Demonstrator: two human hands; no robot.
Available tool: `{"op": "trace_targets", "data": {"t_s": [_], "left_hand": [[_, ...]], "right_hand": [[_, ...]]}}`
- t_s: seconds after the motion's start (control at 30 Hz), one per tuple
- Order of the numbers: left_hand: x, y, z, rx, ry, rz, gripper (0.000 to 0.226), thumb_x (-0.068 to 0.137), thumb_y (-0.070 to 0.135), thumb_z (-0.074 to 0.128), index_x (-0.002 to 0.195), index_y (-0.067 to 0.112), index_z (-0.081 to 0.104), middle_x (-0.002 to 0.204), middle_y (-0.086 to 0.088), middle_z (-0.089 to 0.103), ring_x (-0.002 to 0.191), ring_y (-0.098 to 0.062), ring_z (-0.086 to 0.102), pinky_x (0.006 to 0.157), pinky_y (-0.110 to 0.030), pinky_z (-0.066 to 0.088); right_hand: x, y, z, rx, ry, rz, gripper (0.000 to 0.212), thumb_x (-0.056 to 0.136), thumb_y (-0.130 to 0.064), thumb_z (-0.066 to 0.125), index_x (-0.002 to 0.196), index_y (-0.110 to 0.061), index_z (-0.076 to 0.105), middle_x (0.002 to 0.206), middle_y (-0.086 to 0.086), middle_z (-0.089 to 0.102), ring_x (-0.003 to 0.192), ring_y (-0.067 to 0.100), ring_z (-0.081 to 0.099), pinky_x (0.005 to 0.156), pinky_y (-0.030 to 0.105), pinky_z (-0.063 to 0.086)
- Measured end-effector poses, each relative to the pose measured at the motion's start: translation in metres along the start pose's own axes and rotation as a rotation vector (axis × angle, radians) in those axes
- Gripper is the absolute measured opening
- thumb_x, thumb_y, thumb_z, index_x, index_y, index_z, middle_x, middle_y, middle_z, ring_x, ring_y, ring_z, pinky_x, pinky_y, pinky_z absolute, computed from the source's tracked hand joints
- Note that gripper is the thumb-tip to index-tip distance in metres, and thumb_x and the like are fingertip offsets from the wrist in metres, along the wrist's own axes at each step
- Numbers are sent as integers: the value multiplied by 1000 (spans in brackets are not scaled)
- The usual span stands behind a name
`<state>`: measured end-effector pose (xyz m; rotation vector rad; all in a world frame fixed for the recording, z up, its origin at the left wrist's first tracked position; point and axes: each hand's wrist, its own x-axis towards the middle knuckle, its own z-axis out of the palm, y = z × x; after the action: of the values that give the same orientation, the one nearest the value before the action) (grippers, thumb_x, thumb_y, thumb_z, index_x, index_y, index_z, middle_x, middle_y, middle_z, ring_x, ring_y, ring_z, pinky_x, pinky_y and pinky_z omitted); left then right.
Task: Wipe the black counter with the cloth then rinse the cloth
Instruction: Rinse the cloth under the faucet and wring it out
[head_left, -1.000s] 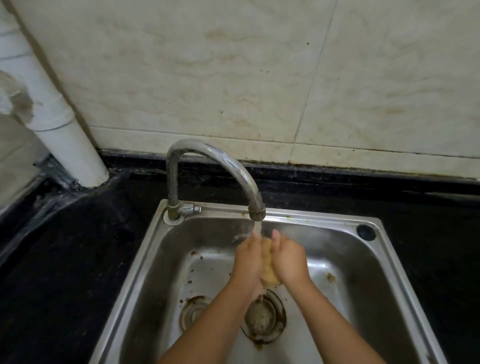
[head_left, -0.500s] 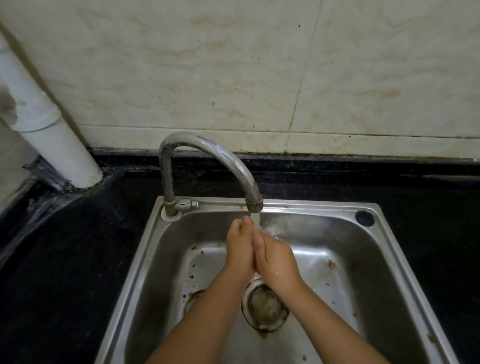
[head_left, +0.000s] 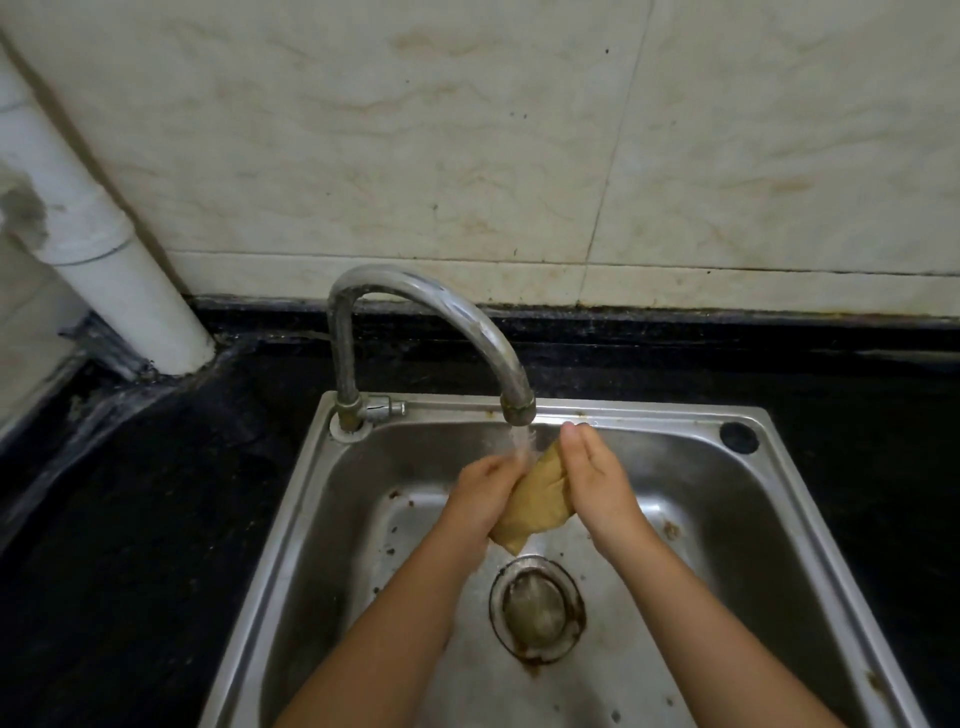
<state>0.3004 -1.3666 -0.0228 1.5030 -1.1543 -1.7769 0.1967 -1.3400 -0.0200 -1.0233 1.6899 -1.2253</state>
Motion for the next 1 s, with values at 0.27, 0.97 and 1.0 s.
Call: {"op": "trace_targets", "data": {"t_s": [0.27,0.97,1.0], "left_hand": [[10,12,6,-205,275,162,35,95,8,40,61,14,42,60,-3,44,58,-14,42,56,-26,36],[-4,-1,27,-389,103,49,27,97,28,42,83,10,57,79,-8,62,75,-19,60,73,-35,49],[-2,0,24,-414,121,40,30,97,33,40,88,10,57,83,-8,62,78,-20,60,74,-35,50]], "right_hand": [[-26,-4,22,-286,-198,-230,48,89,-58,23,59,-27,45,59,-8,50,56,3,48,56,15,37],[12,11,0,-426,39,57,46,101,-25,24,96,2,61,95,19,63,91,28,57,66,25,30],[10,13,-3,-319,40,90,43,101,-26,26,92,-3,60,92,16,61,87,25,55,68,26,33]]}}
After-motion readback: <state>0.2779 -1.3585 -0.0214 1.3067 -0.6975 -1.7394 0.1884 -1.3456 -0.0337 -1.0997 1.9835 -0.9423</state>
